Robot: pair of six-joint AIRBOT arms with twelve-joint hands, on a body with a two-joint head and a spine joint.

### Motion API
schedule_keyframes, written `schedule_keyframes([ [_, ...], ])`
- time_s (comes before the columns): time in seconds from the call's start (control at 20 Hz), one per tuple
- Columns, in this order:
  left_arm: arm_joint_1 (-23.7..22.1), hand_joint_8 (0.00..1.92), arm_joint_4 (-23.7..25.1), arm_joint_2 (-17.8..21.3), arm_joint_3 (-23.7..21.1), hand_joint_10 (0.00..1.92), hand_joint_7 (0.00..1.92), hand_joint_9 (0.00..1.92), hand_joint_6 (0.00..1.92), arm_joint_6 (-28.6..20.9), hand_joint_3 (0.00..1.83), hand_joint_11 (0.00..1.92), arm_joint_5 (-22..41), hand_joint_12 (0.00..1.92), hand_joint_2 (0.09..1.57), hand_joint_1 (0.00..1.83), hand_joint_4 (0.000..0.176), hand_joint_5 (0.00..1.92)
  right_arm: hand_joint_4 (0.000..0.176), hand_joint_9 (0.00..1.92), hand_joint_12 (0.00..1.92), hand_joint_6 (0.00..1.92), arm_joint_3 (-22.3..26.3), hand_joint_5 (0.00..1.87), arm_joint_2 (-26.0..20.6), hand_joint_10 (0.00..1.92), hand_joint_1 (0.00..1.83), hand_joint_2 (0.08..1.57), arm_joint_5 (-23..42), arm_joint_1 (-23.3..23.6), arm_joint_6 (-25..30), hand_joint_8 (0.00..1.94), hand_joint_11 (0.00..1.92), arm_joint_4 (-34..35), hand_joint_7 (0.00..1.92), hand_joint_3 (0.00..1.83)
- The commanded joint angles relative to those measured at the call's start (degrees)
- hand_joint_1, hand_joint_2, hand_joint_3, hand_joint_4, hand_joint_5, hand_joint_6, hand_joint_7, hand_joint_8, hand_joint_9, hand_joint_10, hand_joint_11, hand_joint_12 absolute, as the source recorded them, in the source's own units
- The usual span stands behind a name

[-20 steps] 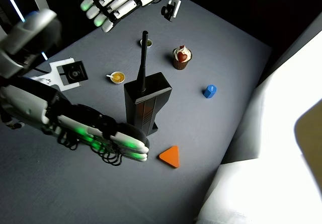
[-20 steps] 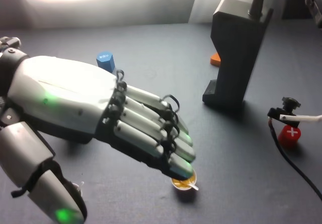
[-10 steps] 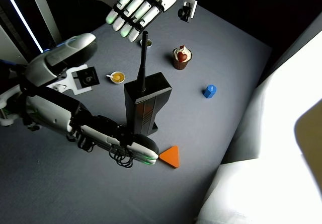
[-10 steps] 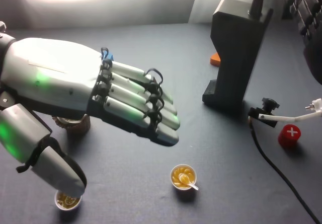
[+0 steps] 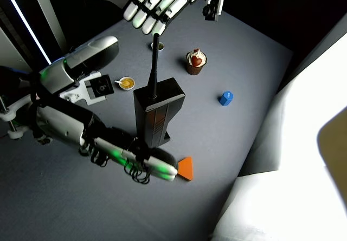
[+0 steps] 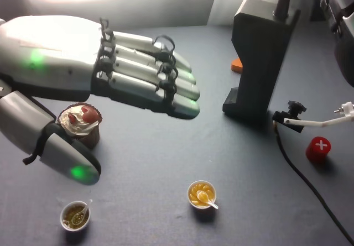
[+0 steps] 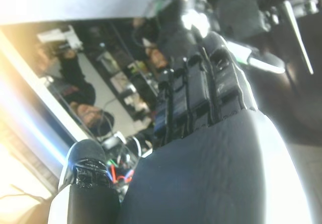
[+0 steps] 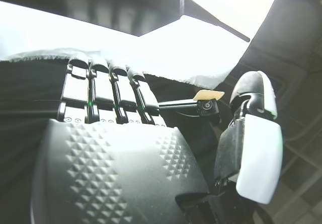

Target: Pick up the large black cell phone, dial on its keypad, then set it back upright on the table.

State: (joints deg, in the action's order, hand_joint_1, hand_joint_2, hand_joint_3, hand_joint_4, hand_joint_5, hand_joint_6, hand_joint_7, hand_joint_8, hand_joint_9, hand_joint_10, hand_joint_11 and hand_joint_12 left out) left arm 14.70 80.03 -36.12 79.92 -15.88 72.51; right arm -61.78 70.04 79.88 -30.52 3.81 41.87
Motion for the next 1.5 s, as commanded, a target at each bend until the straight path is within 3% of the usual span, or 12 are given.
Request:
schedule_keyframes([
  [0.0,-1.1,0.01,-5.5,0.8,-0.4,0.0,0.21,0.19,0.01,0.6,0.0,0.0,2.4,0.42,1.13,0.0,0.0,0.2,0.0,0.0,0.0,0.0,-0.3,0.0,-0.4,0.0,0.56,0.9,5.8,0.2,0.7,0.0,0.0,-3.8,0.0,0.0],
  [0.1,-1.3,0.0,-4.5,1.0,-0.8,0.0,0.19,0.19,0.0,1.7,0.0,0.0,1.4,0.44,1.13,0.0,0.0,0.21,0.0,0.0,0.0,0.0,-0.6,0.0,-0.1,0.0,0.52,0.92,5.6,-0.2,0.9,0.0,0.0,-4.9,0.0,0.0],
  [0.45,-1.5,0.01,-3.3,0.6,-0.5,0.01,0.19,0.17,0.0,4.5,0.0,0.0,0.1,0.26,1.13,0.0,0.0,0.19,0.0,0.0,0.0,0.0,-0.8,0.0,0.5,0.0,0.68,0.92,5.1,-1.1,1.8,0.0,0.0,-6.0,0.0,0.0],
  [0.55,-1.6,0.0,-2.7,0.7,-1.3,0.0,0.17,0.15,0.0,5.7,0.0,0.0,-1.0,0.2,1.12,0.0,0.0,0.16,0.0,0.0,0.0,0.0,-1.1,0.0,0.6,0.0,0.64,0.94,5.1,-1.3,1.9,0.0,0.0,-6.0,0.0,0.01],
  [0.6,-1.7,0.0,-2.6,0.7,-1.4,0.0,0.17,0.16,0.0,5.9,0.0,0.0,-1.2,0.22,1.12,0.0,0.0,0.17,0.0,0.0,0.0,0.0,-1.2,0.0,0.7,0.0,0.74,0.96,5.1,-1.3,1.9,0.0,0.0,-6.0,0.0,0.02],
  [0.8,-2.0,0.0,-2.7,0.9,-1.3,0.0,0.19,0.18,0.01,7.5,0.0,0.0,-2.1,0.3,1.13,0.0,0.0,0.2,0.0,0.0,0.0,0.0,-2.5,0.0,1.6,0.0,0.81,0.98,5.7,-1.5,2.0,0.0,0.0,-6.0,0.0,0.02],
  [1.0,-1.5,0.0,-8.5,0.8,0.4,0.0,0.19,0.18,0.0,10.7,0.0,0.0,-5.9,0.29,1.13,0.0,0.0,0.19,0.0,0.0,0.0,0.0,-3.0,0.0,2.3,0.0,0.8,0.98,5.8,-1.6,2.1,0.0,0.0,-6.0,0.0,0.01],
  [1.1,-2.4,0.0,-7.5,1.1,1.2,0.0,0.18,0.16,0.0,9.1,0.0,0.0,-5.1,0.25,1.13,0.0,0.0,0.17,0.0,0.0,0.0,0.0,-3.6,0.0,3.1,0.0,0.79,0.99,5.9,-1.6,2.2,0.0,0.0,-6.0,0.0,0.01],
  [1.25,-6.5,0.0,1.8,1.4,1.2,0.0,0.21,0.17,0.0,3.3,0.0,0.0,-4.8,0.27,1.13,0.0,0.0,0.2,0.0,0.0,0.0,0.0,-4.2,0.0,3.4,0.0,0.82,0.98,5.9,-2.0,2.3,0.0,0.0,-6.0,0.0,0.0],
  [1.3,-6.4,0.0,2.2,1.4,1.2,0.0,0.21,0.18,0.0,3.1,0.0,0.0,-4.6,0.29,1.13,0.0,0.0,0.19,0.0,0.0,0.0,0.0,-4.5,0.0,3.7,0.0,0.77,0.99,5.9,-2.0,2.3,0.0,0.0,-6.0,0.0,0.01],
  [1.45,-4.5,0.0,-0.1,0.5,2.0,0.0,0.21,0.18,0.0,4.1,0.0,0.0,-2.2,0.33,1.13,0.0,0.0,0.2,0.0,0.0,0.0,0.0,-5.1,0.0,4.3,0.0,0.89,0.97,6.0,-1.8,2.3,0.0,0.0,-5.8,0.0,0.0],
])
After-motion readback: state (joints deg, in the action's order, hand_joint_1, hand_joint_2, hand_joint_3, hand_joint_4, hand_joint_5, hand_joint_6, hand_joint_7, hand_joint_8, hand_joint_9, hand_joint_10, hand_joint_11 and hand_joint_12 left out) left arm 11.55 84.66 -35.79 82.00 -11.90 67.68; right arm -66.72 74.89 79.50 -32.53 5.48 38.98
